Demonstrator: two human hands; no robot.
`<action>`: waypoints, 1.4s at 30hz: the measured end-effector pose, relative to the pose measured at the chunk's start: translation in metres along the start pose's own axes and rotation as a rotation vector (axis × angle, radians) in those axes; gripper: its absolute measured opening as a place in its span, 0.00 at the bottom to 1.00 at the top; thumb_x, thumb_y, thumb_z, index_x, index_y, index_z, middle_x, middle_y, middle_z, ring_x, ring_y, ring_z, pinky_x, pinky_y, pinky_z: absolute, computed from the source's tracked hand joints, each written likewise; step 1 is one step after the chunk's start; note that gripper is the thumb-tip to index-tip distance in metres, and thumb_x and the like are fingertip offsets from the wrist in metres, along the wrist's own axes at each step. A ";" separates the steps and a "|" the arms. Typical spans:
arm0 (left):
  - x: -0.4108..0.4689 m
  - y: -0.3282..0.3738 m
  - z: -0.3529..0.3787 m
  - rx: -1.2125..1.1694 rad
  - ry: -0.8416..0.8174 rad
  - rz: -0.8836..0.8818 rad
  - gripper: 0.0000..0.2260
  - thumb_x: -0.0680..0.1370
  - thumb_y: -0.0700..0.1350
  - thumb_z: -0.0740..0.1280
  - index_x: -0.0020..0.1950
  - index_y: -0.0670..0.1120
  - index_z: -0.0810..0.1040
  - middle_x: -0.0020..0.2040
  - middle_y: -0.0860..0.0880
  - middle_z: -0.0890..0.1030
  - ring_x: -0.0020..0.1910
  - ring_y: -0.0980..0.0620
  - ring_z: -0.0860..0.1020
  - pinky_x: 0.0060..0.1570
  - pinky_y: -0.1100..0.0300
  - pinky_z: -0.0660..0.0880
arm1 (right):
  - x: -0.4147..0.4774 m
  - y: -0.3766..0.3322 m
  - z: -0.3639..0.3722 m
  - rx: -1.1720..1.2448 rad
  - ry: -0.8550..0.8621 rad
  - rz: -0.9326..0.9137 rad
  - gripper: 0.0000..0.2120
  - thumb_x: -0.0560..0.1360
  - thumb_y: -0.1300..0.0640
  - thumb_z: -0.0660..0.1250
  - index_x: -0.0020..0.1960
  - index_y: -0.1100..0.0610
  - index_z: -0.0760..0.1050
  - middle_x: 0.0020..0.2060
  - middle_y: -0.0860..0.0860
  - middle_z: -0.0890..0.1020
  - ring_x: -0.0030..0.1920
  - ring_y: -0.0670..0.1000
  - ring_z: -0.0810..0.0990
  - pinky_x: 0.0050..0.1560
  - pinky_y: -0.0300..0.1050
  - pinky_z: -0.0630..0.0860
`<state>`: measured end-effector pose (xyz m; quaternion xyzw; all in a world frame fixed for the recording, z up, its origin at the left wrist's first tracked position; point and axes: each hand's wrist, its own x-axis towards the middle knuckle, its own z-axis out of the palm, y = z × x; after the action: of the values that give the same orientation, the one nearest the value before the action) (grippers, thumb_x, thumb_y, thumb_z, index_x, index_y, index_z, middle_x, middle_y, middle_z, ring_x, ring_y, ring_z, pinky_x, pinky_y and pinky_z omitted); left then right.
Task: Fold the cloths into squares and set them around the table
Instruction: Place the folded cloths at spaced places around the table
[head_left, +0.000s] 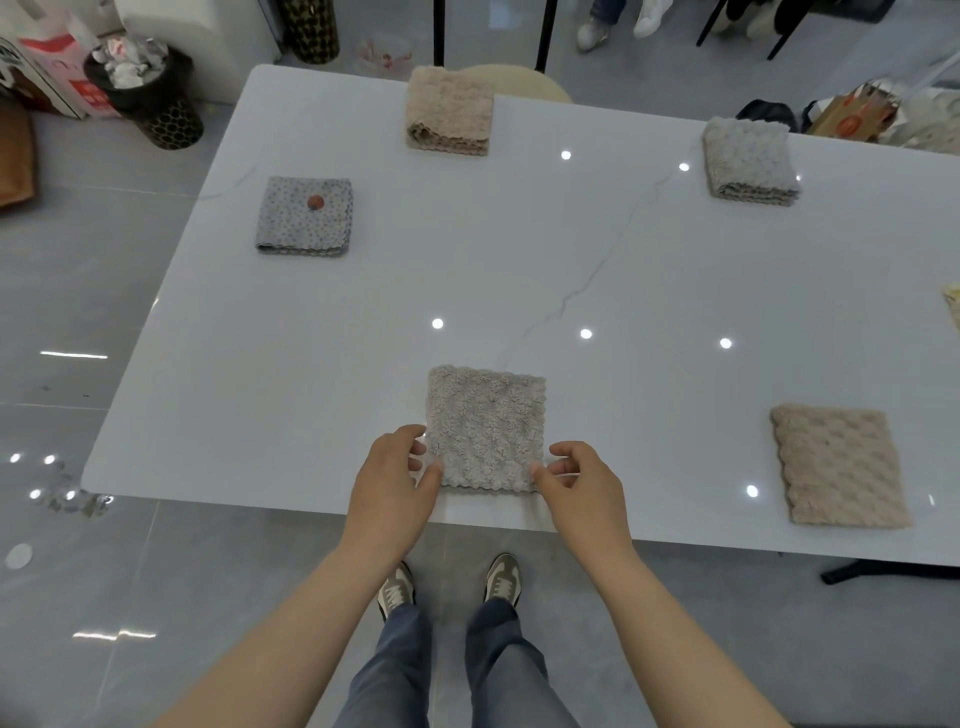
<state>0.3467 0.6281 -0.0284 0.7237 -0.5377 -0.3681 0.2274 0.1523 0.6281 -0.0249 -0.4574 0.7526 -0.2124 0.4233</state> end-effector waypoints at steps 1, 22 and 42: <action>-0.001 0.002 0.001 -0.001 -0.004 0.003 0.17 0.76 0.42 0.66 0.64 0.46 0.72 0.53 0.49 0.75 0.47 0.53 0.76 0.50 0.59 0.74 | -0.002 0.000 -0.001 0.001 -0.010 0.001 0.14 0.76 0.52 0.68 0.59 0.54 0.73 0.47 0.49 0.79 0.42 0.42 0.76 0.41 0.35 0.71; -0.012 -0.054 -0.095 -0.065 0.065 -0.011 0.12 0.76 0.42 0.66 0.60 0.48 0.76 0.50 0.54 0.78 0.46 0.60 0.76 0.44 0.70 0.71 | -0.045 -0.082 0.073 -0.001 -0.110 -0.119 0.05 0.76 0.56 0.66 0.51 0.51 0.75 0.41 0.44 0.78 0.42 0.42 0.77 0.40 0.33 0.71; 0.059 -0.101 -0.227 0.011 -0.096 0.135 0.11 0.77 0.43 0.64 0.59 0.48 0.76 0.50 0.54 0.78 0.49 0.57 0.77 0.52 0.60 0.75 | -0.057 -0.176 0.189 0.073 0.013 -0.017 0.08 0.75 0.54 0.67 0.54 0.52 0.76 0.42 0.44 0.78 0.41 0.41 0.76 0.37 0.30 0.67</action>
<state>0.5931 0.5892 0.0234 0.6687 -0.5975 -0.3831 0.2216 0.4112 0.6040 0.0207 -0.4465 0.7432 -0.2461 0.4332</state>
